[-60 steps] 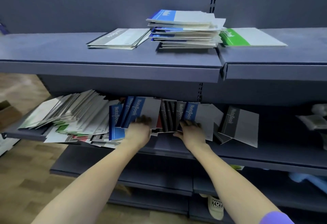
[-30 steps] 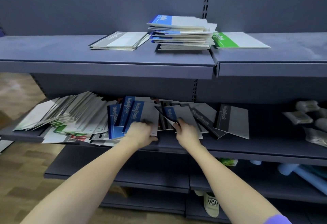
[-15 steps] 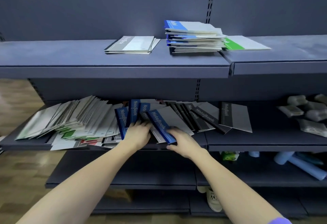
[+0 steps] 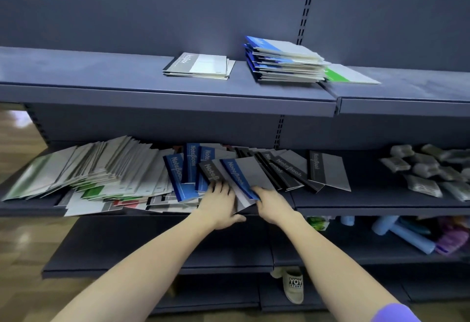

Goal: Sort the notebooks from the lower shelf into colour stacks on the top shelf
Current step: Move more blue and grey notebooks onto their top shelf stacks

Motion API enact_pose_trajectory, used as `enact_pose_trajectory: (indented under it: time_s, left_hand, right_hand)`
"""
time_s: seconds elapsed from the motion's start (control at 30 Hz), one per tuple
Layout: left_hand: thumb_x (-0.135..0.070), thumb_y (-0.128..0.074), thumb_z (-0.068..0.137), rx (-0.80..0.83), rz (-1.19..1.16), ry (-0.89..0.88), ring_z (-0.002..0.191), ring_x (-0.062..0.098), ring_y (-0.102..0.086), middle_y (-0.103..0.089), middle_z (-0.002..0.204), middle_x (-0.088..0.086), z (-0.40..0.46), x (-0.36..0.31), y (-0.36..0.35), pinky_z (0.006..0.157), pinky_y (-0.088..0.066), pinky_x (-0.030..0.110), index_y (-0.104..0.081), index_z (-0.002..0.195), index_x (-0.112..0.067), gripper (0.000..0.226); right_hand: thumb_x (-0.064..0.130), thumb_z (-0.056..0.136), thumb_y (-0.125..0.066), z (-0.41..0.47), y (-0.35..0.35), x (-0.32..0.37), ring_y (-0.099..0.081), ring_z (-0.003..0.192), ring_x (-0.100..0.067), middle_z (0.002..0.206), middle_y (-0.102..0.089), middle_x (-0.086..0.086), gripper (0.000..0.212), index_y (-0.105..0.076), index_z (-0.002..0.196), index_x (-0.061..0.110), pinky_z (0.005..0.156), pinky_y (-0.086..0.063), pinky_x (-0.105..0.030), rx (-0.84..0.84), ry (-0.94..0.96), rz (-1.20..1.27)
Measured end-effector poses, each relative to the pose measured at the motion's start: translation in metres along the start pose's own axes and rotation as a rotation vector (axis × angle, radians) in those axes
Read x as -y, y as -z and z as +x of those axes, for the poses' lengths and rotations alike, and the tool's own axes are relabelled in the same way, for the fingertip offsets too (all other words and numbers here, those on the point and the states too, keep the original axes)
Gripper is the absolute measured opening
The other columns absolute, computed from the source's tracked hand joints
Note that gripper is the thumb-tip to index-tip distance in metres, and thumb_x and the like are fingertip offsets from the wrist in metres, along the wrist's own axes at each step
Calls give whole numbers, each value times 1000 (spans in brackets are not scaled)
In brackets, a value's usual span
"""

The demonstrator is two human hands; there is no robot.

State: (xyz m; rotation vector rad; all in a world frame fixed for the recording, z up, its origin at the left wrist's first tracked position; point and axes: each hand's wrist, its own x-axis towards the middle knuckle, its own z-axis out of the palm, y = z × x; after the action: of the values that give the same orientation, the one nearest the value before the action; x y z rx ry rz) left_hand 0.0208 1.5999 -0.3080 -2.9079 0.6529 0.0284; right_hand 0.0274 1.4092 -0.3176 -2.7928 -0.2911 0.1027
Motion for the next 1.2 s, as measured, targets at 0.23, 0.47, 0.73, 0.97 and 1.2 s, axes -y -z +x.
enact_pose_trajectory:
  time_s: [0.23,0.47,0.73,0.97,1.2]
  left_hand:
    - [-22,-62,83,90,37,22,124,38,-44,-42,139,20,-8,4,16,103,-39,47,-36,143,-9,67]
    - [-10,-48,91,60,54,22,107,38,-58,-45,133,18,-28,6,25,76,-45,42,-40,142,-11,52]
    - [-7,-50,93,-151,105,-89,103,29,-64,-65,116,6,-44,35,99,74,-40,36,-50,127,-19,37]
    - [-21,-51,93,-314,131,-234,105,28,-64,-66,114,4,-45,50,209,77,-38,33,-49,134,-30,42]
    - [-8,-46,84,-339,104,-233,86,25,-53,-54,88,-2,-52,54,313,71,-34,34,-57,115,-26,37]
  right_hand:
    - [15,89,-51,-17,7,14,-61,111,-33,130,-62,-11,56,-46,143,27,91,-52,-39,37,-82,13]
    - [11,87,-50,-36,18,34,-63,90,-29,103,-69,-8,29,-60,111,26,80,-55,-41,-85,-128,132]
    - [2,88,-40,-57,86,66,-51,60,-23,81,-62,-7,34,-61,104,24,54,-41,-34,-278,-112,263]
    - [9,88,-53,-63,185,99,-57,85,-26,90,-66,-4,20,-62,102,20,73,-44,-34,-484,-61,231]
    - [8,78,-53,-62,282,132,-54,76,-29,79,-60,-12,3,-53,80,6,66,-46,-41,-630,72,143]
